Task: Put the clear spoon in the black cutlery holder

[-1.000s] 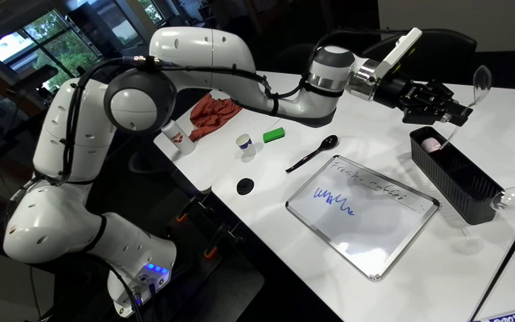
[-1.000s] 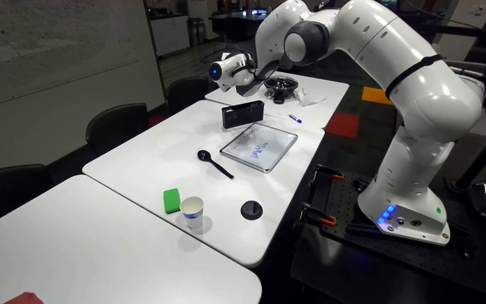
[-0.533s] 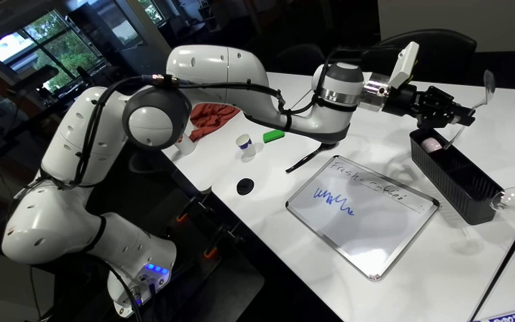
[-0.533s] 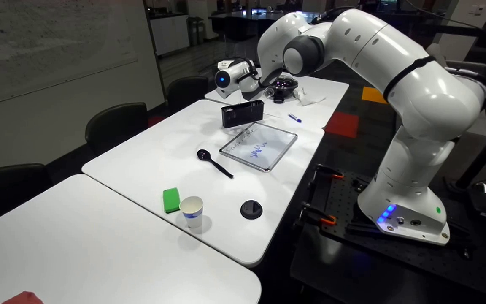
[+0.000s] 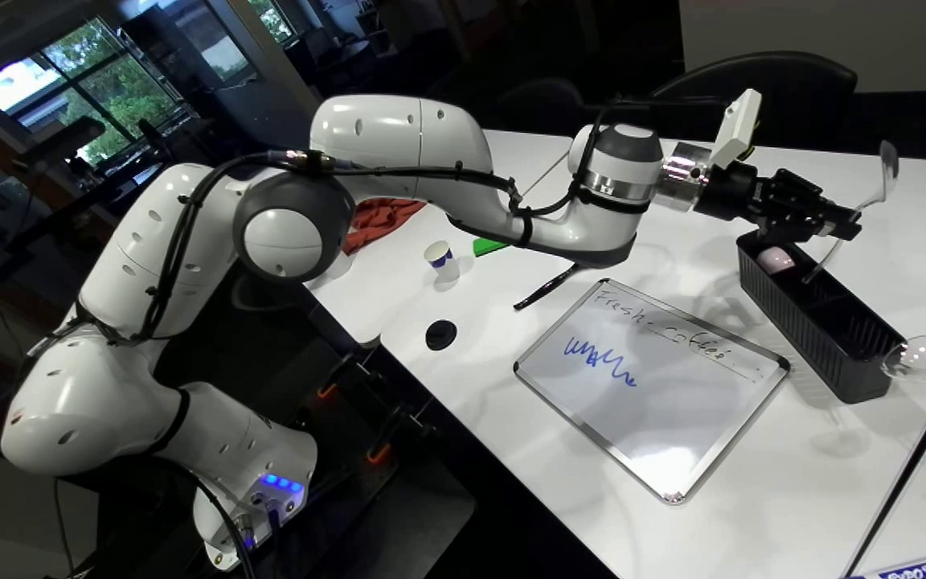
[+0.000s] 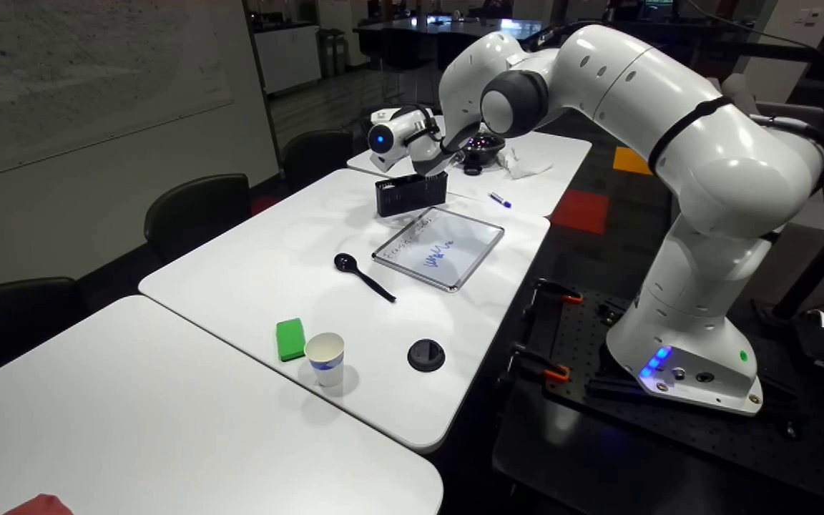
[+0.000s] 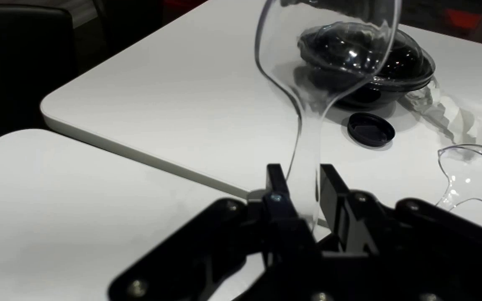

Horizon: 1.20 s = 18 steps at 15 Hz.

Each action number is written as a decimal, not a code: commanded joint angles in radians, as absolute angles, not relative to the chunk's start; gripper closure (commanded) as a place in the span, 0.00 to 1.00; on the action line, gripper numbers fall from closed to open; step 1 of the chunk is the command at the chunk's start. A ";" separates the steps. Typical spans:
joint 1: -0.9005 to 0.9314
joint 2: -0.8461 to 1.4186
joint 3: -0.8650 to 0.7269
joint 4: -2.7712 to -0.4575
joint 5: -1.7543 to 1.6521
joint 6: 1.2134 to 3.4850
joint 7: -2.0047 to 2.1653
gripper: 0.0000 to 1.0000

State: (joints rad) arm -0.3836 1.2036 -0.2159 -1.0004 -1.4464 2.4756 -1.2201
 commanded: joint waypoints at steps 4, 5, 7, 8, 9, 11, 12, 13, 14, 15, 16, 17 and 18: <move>-0.417 1.265 -0.175 -0.940 -1.410 2.493 -1.302 0.94; -0.421 1.271 -0.167 -0.940 -1.403 2.491 -1.314 0.94; -0.428 1.285 -0.154 -0.938 -1.388 2.483 -1.335 0.94; -0.431 1.291 -0.148 -0.936 -1.383 2.481 -1.344 0.94; -0.435 1.295 -0.141 -0.935 -1.375 2.479 -1.356 0.94; -0.437 1.302 -0.135 -0.930 -1.357 2.468 -1.369 0.94; -0.440 1.302 -0.129 -0.930 -1.348 2.465 -1.376 0.50; -0.442 1.300 -0.125 -0.930 -1.340 2.466 -1.385 0.48; -0.443 1.295 -0.121 -0.935 -1.333 2.464 -1.389 0.42; -0.445 1.290 -0.116 -0.938 -1.323 2.462 -1.398 0.34; -0.420 1.280 -0.159 -0.953 -1.277 2.484 -1.397 0.27; -0.417 1.270 -0.162 -0.964 -1.264 2.488 -1.393 0.20; -0.414 1.263 -0.165 -0.969 -1.242 2.492 -1.403 0.12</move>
